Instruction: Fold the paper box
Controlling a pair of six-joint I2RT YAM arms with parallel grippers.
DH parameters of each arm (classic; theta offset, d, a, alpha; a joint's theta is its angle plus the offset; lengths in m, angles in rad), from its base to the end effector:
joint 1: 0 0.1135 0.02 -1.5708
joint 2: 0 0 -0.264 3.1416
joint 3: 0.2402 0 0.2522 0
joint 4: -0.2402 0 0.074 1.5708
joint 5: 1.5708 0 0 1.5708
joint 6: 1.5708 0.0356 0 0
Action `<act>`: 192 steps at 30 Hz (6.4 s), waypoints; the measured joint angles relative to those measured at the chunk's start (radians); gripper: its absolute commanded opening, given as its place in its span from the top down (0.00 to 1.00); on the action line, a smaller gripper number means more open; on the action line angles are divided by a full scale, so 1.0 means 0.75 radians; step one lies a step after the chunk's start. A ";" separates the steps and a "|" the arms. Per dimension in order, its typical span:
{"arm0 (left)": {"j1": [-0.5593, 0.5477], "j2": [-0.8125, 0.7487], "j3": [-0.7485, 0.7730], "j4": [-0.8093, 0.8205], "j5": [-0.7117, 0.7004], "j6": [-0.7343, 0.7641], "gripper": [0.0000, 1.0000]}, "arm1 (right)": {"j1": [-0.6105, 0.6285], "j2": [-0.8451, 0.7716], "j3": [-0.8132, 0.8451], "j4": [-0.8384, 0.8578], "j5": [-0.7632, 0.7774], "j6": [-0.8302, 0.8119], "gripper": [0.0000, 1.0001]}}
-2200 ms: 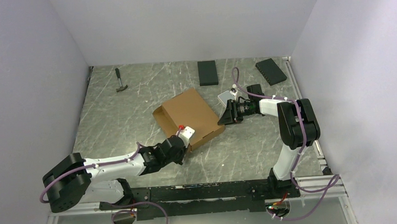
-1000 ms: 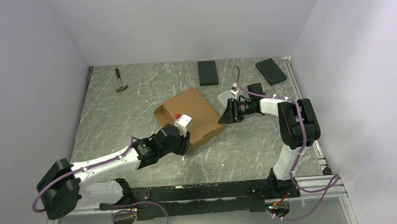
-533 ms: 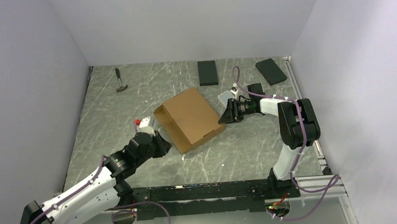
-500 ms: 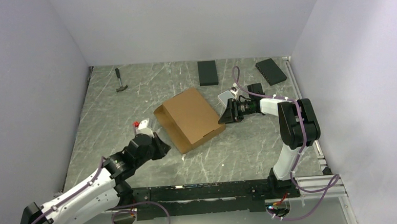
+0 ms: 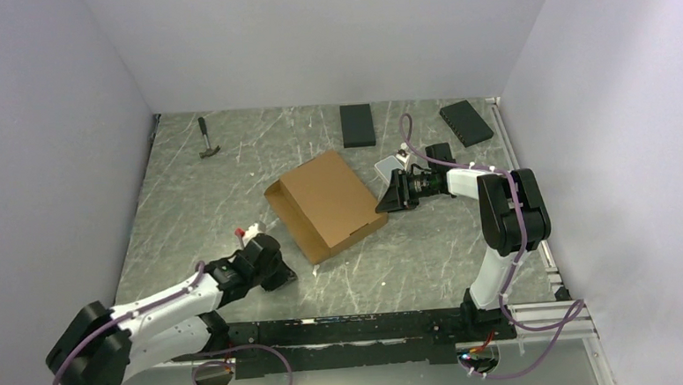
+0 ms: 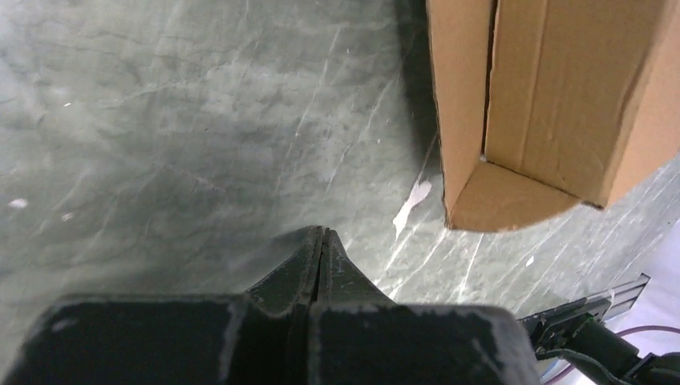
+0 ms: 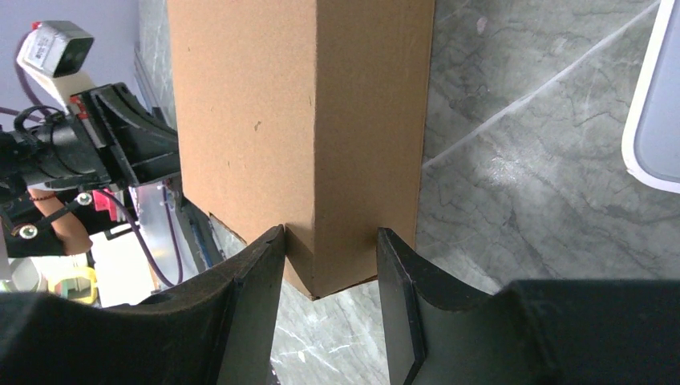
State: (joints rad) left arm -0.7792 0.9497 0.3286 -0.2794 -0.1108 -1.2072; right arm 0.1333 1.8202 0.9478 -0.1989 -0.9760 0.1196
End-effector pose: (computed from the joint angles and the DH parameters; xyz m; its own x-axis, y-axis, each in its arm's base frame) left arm 0.1226 -0.1156 0.1487 -0.8054 -0.5101 -0.3019 -0.2901 0.7833 -0.5498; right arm 0.3267 0.0736 0.1378 -0.9196 -0.0558 -0.3888 -0.3605 0.5130 0.7790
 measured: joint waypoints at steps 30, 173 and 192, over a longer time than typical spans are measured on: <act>0.213 0.556 0.079 0.763 0.491 0.118 0.90 | -0.006 0.015 0.007 -0.002 -0.018 0.000 0.53; 0.675 1.384 1.248 0.329 0.908 0.673 0.73 | 0.038 -0.009 0.112 -0.215 0.082 -0.271 0.52; 0.580 0.604 0.565 0.323 0.663 0.639 0.13 | 0.080 -0.158 0.117 -0.356 0.254 -0.515 0.18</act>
State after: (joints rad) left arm -0.3443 1.4025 0.7521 -0.0368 0.3866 -0.7280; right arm 0.1932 1.7016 1.0359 -0.4660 -0.7853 -0.2668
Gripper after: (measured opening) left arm 0.615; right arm 0.775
